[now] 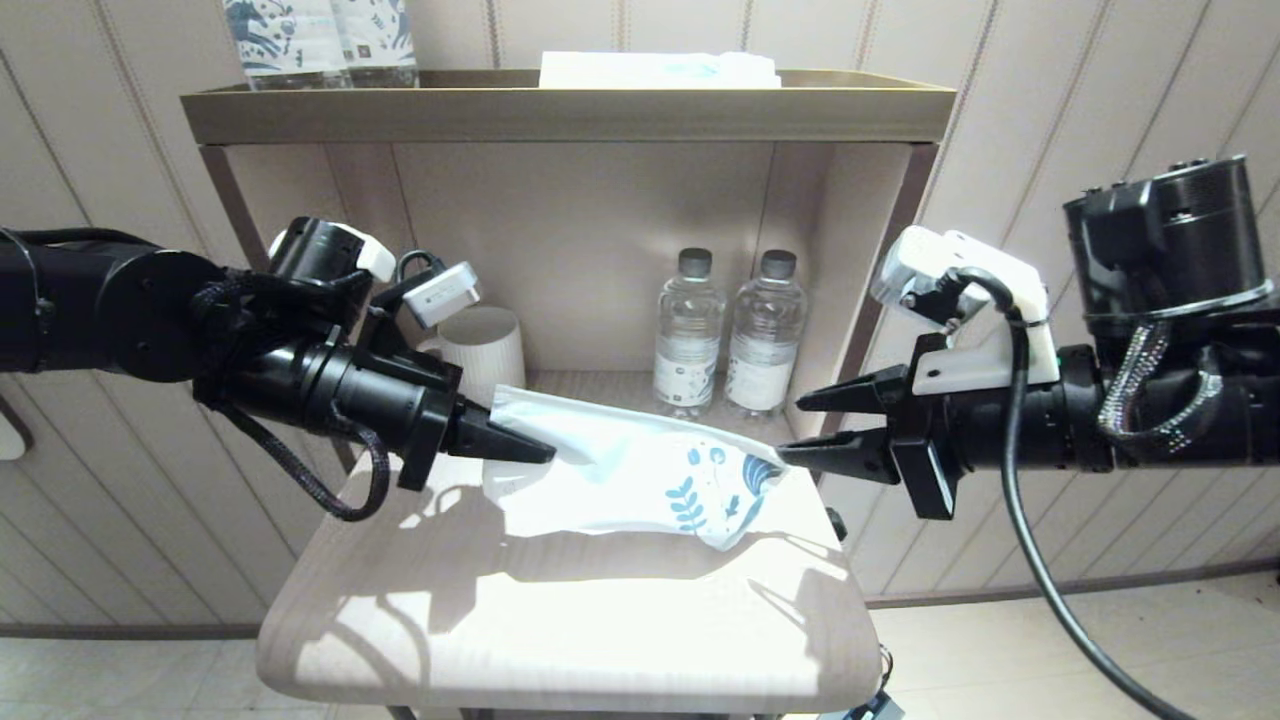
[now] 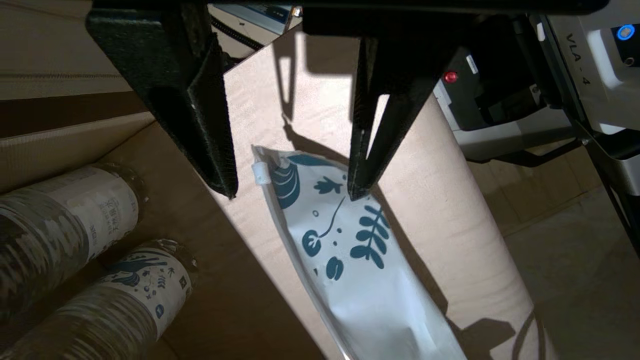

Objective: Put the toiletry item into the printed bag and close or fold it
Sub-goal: Close the strorage bag and place it on the desk

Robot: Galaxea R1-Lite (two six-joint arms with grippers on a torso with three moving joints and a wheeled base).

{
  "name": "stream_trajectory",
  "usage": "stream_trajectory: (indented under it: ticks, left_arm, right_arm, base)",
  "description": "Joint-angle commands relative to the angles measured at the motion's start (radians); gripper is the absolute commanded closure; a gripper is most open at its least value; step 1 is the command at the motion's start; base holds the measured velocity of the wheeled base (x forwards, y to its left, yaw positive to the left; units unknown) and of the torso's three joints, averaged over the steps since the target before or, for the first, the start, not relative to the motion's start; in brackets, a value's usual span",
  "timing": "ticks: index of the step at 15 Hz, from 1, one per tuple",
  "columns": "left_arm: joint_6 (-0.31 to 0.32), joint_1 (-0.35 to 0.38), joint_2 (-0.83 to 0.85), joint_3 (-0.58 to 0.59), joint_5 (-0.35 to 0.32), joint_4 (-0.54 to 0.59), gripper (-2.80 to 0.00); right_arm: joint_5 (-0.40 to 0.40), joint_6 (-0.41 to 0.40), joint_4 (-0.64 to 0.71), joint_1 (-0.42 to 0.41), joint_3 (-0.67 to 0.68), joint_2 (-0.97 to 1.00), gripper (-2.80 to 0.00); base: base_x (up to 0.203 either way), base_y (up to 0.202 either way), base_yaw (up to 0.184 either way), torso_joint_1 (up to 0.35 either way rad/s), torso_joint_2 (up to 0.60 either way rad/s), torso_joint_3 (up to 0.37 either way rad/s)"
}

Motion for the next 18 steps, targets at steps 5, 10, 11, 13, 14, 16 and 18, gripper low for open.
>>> stream_trajectory:
  ticks: [5,10,11,13,14,16,18]
  left_arm:
    - [-0.137,0.049,0.11,-0.033,-0.002,-0.141,0.0]
    - [-0.172,0.056,0.117,-0.046,-0.007,-0.146,-2.8]
    - [-0.173,0.055,0.115,-0.048,-0.007,-0.146,-2.8]
    - [-0.173,0.056,0.105,-0.045,-0.007,-0.146,-2.8]
    - [-0.173,0.056,0.094,-0.042,-0.007,-0.146,-2.8]
    - [-0.172,0.066,0.068,-0.037,-0.007,-0.146,-2.8]
    - [-0.172,0.079,0.023,-0.026,-0.007,-0.144,-2.8]
  right_arm:
    - [0.002,-0.003,0.002,-0.002,0.029,-0.026,0.0]
    - [0.003,-0.004,0.0,0.0,0.039,-0.031,0.0]
    - [0.003,-0.004,-0.001,0.0,0.042,-0.031,0.0]
    - [0.005,-0.004,-0.003,0.0,0.048,-0.031,0.0]
    - [0.005,-0.004,-0.007,0.001,0.059,-0.031,0.0]
    - [0.005,-0.004,-0.007,0.001,0.069,-0.038,0.0]
    - [0.006,-0.003,-0.007,0.004,0.077,-0.05,0.0]
  base:
    - [0.0,0.0,0.0,0.0,0.0,0.0]
    - [0.0,0.0,0.0,0.0,0.0,0.0]
    - [0.0,0.0,0.0,0.0,0.0,0.0]
    - [0.0,0.0,0.0,0.0,0.0,0.0]
    - [0.0,0.0,0.0,0.0,0.0,0.0]
    - [0.0,0.0,0.0,0.0,0.0,0.0]
    - [0.0,0.0,0.0,0.0,0.0,0.0]
